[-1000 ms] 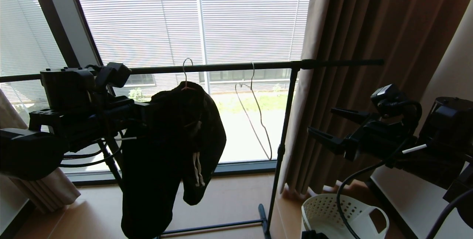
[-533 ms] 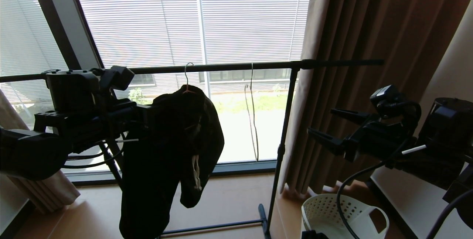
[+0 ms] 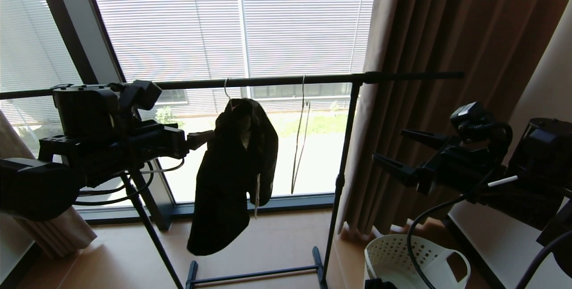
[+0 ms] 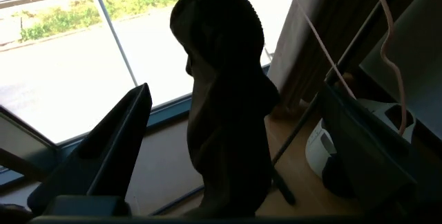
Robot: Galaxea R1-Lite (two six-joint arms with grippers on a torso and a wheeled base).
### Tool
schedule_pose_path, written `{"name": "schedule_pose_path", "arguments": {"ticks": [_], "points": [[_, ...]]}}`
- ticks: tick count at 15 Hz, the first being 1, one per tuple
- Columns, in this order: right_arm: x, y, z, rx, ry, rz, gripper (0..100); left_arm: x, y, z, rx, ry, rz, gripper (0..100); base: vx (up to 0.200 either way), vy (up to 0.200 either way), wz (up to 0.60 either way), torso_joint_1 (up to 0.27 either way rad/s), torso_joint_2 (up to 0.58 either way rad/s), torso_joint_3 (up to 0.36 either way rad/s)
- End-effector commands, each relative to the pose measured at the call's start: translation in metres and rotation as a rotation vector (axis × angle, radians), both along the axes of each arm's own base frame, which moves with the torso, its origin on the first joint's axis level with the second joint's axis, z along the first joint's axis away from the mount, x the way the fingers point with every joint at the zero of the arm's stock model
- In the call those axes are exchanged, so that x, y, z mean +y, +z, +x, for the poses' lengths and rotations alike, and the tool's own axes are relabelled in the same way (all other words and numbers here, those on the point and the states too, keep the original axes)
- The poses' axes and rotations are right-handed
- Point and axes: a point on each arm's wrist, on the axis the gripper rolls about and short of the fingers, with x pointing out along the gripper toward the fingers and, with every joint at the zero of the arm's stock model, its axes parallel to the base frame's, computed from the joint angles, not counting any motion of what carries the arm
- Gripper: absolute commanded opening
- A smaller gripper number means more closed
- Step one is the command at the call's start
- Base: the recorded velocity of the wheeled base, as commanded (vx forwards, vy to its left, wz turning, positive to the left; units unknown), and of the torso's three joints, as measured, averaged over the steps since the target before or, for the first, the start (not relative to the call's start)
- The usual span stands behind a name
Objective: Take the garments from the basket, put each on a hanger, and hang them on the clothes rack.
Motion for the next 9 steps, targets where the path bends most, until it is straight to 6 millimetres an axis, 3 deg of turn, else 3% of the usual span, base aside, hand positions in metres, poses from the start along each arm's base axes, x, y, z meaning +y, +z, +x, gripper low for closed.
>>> {"name": "schedule_pose_path", "arguments": {"ticks": [1, 3, 4, 6, 9], "points": [[-0.001, 0.002, -0.003, -0.003, -0.003, 0.000, 100, 0.002, 0.017, -0.020, -0.036, 0.009, 0.001, 100, 0.000, 0.000, 0.00, 0.000, 0.00, 0.000], [-0.003, 0.010, -0.009, -0.012, -0.021, 0.002, 100, 0.005, 0.031, -0.043, -0.032, 0.007, 0.003, 100, 0.000, 0.000, 0.00, 0.000, 0.00, 0.000], [-0.007, 0.021, -0.019, 0.006, -0.062, -0.003, 100, 0.008, 0.041, -0.064, 0.001, 0.005, 0.009, 100, 0.000, 0.000, 0.00, 0.000, 0.00, 0.000], [-0.016, 0.041, -0.049, 0.047, -0.077, -0.013, 100, 0.013, 0.056, -0.106, 0.027, 0.002, 0.013, 100, 0.000, 0.000, 0.00, 0.000, 0.00, 0.000], [-0.032, 0.060, -0.102, 0.048, -0.096, -0.013, 100, 0.022, 0.049, -0.165, 0.009, 0.003, 0.013, 100, 0.000, 0.000, 0.00, 0.000, 0.00, 0.000]]}}
